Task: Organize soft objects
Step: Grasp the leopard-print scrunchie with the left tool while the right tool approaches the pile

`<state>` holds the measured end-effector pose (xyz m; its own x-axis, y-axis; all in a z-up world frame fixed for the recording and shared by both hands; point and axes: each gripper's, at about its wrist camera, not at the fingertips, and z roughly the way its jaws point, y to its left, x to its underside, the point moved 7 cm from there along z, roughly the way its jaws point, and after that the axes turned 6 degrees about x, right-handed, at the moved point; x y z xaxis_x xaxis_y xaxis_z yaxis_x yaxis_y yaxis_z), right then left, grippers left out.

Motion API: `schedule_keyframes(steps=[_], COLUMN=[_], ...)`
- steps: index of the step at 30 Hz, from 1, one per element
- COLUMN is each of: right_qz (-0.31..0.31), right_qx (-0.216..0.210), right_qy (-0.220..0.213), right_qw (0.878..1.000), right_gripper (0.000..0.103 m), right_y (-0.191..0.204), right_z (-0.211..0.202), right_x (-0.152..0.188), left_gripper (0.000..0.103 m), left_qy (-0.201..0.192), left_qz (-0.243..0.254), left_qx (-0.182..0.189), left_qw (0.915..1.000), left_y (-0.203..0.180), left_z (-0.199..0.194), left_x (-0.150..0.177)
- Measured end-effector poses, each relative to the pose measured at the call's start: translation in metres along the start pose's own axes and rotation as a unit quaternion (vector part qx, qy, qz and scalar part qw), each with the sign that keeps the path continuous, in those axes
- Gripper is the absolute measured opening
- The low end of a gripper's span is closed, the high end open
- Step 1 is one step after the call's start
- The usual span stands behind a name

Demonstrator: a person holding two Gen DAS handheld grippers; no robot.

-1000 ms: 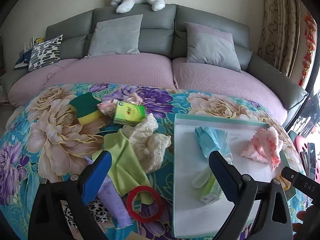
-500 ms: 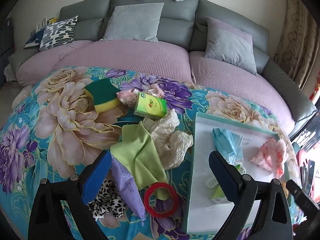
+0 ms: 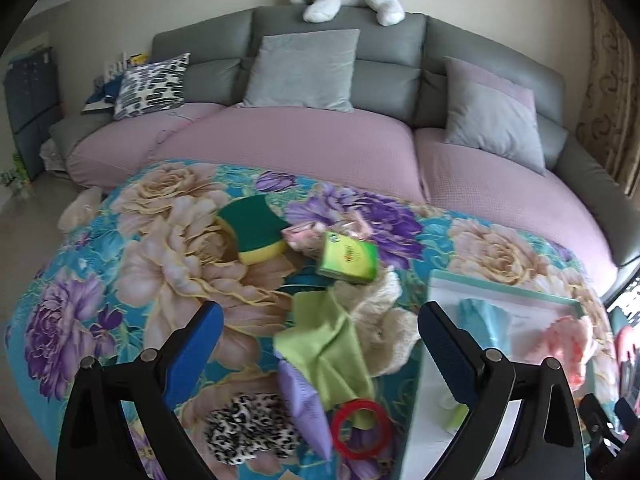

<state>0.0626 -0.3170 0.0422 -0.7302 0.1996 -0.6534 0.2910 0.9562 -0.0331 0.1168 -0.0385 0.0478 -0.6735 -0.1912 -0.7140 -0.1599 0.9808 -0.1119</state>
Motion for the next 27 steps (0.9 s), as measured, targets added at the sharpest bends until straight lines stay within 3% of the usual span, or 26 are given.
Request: schedule_keyframes(steps=[12, 20, 27], right_qz=[-0.062, -0.087, -0.118], right_qx=[-0.055, -0.078, -0.08], right_qy=[0.012, 0.025, 0.034], right_qw=[0.997, 0.993, 0.989], right_gripper=[0.103, 0.103, 0.103], right_y=[0.068, 0.099, 0.12], right_z=[0.004, 0.006, 0.009], right_x=[0.01, 0.019, 0.029], left_gripper=[0.098, 0.098, 0.098], left_qy=[0.022, 0.018, 0.019], left_qz=[-0.013, -0.042, -0.054], left_qx=[-0.002, -0.024, -0.02], left_qw=[0.9997, 0.9987, 0.9982], left_y=[0.026, 0.066, 0.088], left_z=[0.017, 0.012, 0.009], left_x=[0.027, 0.031, 0.036])
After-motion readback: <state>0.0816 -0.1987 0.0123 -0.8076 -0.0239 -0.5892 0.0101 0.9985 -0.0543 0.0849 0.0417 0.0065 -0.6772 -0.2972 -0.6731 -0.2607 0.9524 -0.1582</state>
